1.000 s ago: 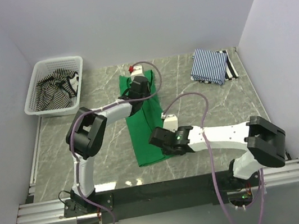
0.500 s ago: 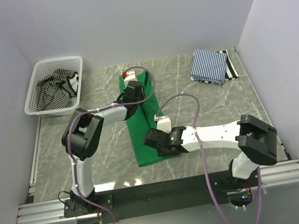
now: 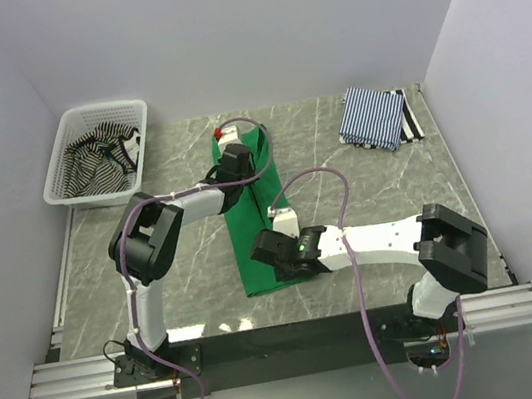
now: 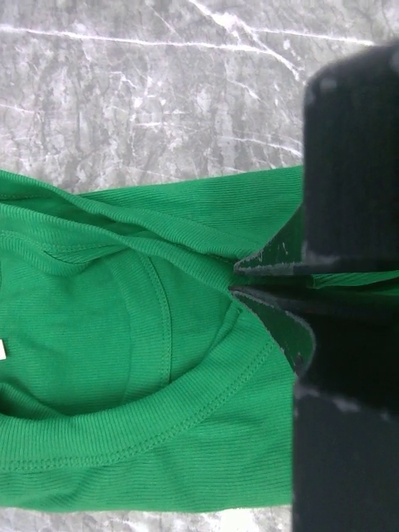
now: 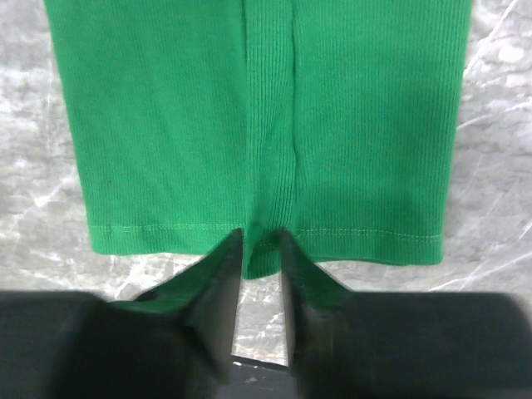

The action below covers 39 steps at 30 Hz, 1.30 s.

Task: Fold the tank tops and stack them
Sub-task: Fold the tank top

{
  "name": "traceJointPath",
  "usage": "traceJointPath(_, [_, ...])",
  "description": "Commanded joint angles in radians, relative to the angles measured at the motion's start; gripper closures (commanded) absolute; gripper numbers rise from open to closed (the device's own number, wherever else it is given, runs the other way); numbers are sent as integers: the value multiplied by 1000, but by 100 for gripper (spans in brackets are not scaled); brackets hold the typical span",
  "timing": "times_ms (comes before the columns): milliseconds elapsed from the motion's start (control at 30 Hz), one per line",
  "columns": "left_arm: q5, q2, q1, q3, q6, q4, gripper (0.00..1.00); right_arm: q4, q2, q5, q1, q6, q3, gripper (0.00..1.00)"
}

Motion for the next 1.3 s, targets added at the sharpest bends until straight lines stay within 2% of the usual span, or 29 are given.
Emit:
traceJointPath(0, [23, -50, 4, -10, -18, 54, 84, 30, -20, 9, 8, -4, 5, 66])
traceJointPath(67, [23, -68, 4, -9, -17, 51, 73, 33, -52, 16, 8, -13, -3, 59])
traceJointPath(167, [16, -113, 12, -1, -20, 45, 63, 41, -120, 36, 6, -28, -15, 53])
traceJointPath(200, [15, -123, 15, -1, -21, 42, 54, 32, -140, 45, 5, -30, -16, 52])
traceJointPath(300, [10, -176, 32, 11, -50, 2, 41, -5, -215, 72, -33, -27, -38, 49])
traceJointPath(333, [3, -191, 37, 14, -64, -44, 39, -5, -236, 69, -52, -16, -53, 48])
traceJointPath(433, [-13, -258, 38, 7, -139, -137, 39, 48, -339, 4, -147, -7, -162, 48])
traceJointPath(533, [-20, -347, 34, -68, -276, -315, 39, 114, -419, -68, -222, 7, -279, 48])
traceJointPath(633, [18, -516, 24, -248, -413, -374, 39, 147, -469, -103, -244, 25, -367, 48])
traceJointPath(700, [53, -585, 12, -384, -449, -415, 41, 180, -485, -131, -253, 39, -404, 48])
traceJointPath(767, [82, -687, -20, -514, -492, -423, 41, 208, -502, -152, -259, 45, -453, 47])
traceJointPath(933, [166, -840, -108, -697, -569, -429, 36, 269, -499, -185, -264, 49, -497, 46])
traceJointPath(1067, [253, -887, -150, -838, -622, -377, 33, 308, -476, -189, -265, 50, -520, 46])
traceJointPath(1267, [303, -898, -210, -912, -672, -345, 32, 357, -436, -183, -265, 67, -540, 46])
